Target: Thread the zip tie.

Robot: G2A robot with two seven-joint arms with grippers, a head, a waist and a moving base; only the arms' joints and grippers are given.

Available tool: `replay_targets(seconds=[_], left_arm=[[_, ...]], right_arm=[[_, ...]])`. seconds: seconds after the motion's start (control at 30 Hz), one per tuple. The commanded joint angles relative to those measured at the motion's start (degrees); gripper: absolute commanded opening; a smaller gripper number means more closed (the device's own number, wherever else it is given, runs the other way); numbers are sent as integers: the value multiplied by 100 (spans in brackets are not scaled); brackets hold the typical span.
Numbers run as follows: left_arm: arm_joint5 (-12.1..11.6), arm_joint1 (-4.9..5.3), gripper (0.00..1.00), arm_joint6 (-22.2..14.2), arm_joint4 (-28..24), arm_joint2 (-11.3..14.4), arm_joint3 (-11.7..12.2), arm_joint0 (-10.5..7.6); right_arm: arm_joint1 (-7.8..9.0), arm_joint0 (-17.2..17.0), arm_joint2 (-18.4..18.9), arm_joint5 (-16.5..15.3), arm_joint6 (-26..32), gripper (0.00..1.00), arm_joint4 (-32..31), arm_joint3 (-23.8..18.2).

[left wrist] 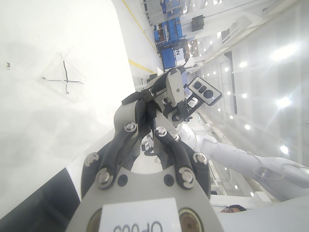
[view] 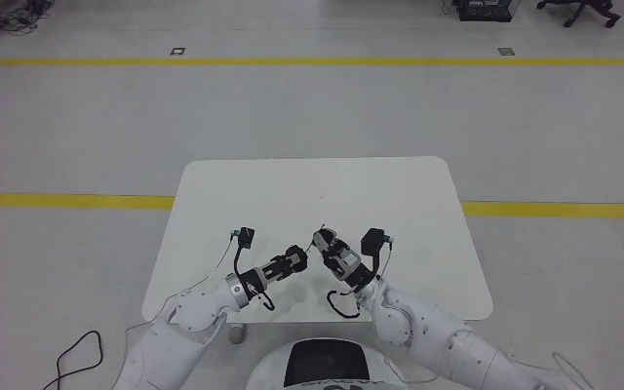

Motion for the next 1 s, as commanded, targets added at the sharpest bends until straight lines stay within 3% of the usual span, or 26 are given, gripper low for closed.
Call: replay_targets(seconds=[0.0, 0.47, 0.97], left_arm=[[0, 0, 0, 0, 0, 0, 0, 0], [0, 0, 0, 0, 0, 0, 0, 0], [0, 0, 0, 0, 0, 0, 0, 0]], right_arm=[[41, 63, -108, 0, -32, 0, 89, -25], [189, 418, -662, 0, -6, 0, 677, 30], [279, 796, -1270, 0, -542, 0, 611, -53]])
